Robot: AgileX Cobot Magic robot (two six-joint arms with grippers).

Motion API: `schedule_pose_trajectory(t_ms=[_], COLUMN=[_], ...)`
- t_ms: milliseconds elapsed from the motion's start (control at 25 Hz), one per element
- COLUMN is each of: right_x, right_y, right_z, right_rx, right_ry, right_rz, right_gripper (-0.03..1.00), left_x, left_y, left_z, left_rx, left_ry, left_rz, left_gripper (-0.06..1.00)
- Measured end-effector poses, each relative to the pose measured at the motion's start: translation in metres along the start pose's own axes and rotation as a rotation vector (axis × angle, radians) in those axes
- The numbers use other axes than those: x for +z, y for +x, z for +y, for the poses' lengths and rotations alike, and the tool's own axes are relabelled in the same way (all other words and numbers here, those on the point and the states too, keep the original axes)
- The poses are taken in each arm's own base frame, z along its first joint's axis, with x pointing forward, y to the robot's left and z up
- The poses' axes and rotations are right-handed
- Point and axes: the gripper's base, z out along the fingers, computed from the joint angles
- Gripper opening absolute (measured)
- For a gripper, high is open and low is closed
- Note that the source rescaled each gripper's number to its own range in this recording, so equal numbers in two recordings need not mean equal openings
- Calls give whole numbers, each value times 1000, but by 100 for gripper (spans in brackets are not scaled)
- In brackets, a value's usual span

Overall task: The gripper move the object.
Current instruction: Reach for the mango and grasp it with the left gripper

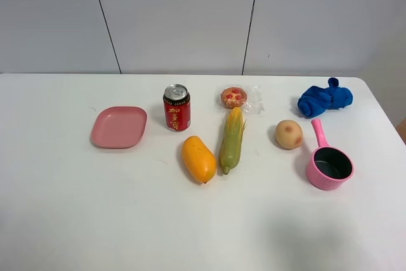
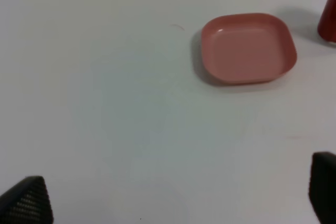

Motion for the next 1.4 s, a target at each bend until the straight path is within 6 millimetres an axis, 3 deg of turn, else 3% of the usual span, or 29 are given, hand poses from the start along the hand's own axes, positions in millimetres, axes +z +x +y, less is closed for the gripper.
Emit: schedule_pose_trajectory(t_ms=[1400], right_x=[0], right_y=[0], right_z=[0], right_rx=[0], right_ry=[0], right_rz=[0], right_gripper=[100], left_x=[0], left_y=[0], left_z=[0], left_rx=[0], left_ry=[0], left_rz=[0], left_gripper=[100])
